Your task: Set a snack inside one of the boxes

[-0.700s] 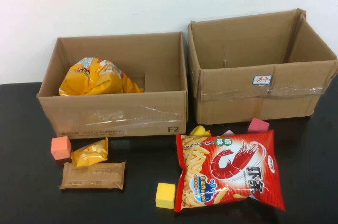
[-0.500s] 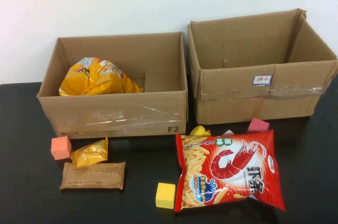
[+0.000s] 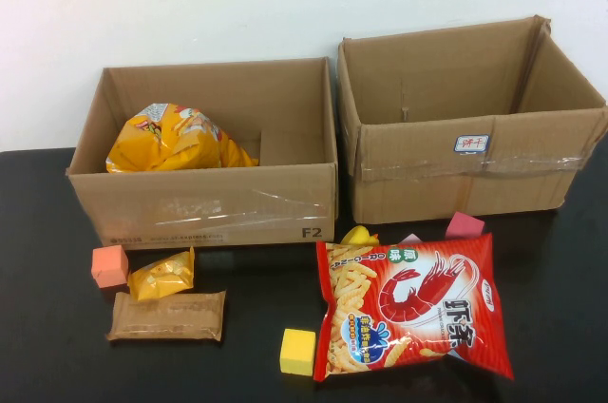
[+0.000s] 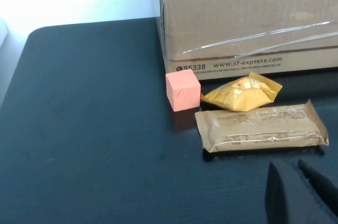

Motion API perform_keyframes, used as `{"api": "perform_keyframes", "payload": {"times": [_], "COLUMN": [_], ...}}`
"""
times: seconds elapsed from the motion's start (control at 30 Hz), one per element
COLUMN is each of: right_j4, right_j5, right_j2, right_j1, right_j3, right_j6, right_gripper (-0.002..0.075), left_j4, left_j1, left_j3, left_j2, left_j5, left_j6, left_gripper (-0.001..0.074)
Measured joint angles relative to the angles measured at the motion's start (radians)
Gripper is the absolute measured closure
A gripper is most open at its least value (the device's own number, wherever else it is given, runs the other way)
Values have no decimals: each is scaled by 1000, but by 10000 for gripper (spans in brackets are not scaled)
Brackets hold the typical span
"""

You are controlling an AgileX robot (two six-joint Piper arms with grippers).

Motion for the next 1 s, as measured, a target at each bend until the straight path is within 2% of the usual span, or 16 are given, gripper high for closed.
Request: {"api": "perform_keyframes", "payload": {"times": [0.8,0.9,1.0], "right_j4": [0,0,-12], "right_j5": [2,-47,-160], "right_j2": [0,0,0], "right_j1": [0,0,0], "right_j3": [0,4,4], "right_j6": [0,0,-13], "right_gripper": [727,727,727], "left_j4": [2,2,2], "left_j1": [0,0,0], "left_j3": [0,7,11], "left_j2": [0,0,0], "left_j5": [0,-56,-244], "left_j6": [0,0,0], "left_gripper": [736,736,736]}}
